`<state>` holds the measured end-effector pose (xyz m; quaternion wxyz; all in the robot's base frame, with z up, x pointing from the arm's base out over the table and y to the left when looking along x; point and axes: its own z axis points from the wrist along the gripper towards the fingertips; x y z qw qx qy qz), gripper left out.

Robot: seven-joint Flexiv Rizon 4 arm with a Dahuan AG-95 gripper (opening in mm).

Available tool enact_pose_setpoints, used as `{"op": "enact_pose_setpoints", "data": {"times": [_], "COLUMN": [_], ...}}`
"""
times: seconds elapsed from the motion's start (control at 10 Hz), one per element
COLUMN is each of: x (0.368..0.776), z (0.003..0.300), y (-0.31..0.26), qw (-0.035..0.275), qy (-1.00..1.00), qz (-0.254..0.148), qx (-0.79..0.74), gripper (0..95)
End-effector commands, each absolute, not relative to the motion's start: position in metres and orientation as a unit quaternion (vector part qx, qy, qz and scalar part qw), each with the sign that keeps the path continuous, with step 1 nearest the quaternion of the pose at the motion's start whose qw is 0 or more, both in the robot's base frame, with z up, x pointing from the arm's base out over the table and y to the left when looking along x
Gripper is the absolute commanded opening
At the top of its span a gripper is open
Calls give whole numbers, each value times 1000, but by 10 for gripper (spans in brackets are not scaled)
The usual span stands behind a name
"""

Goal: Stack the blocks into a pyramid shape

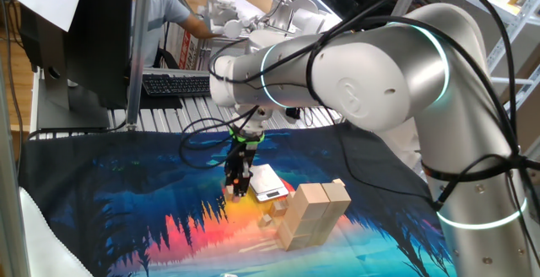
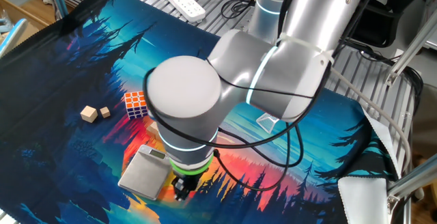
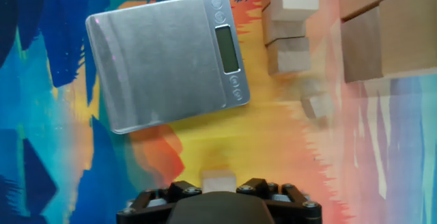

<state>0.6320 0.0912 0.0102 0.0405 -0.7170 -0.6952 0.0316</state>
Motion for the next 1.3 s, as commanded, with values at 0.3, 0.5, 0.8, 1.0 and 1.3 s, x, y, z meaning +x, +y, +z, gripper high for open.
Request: {"op": "enact_pose_setpoints", "data": {"times": [0.3, 0.5, 0.8, 1.0, 1.3], "x": [629, 629, 628, 627, 614], "z": [9, 9, 14, 23, 39], "y": [90, 89, 84, 80, 68], "qw": [38, 35, 36, 38, 35], "qy": [-699, -703, -709, -711, -725], "qz": [34, 37, 39, 42, 45], "qx": [-713, -709, -703, -701, -687], "gripper": [380, 190, 0, 0, 0]}}
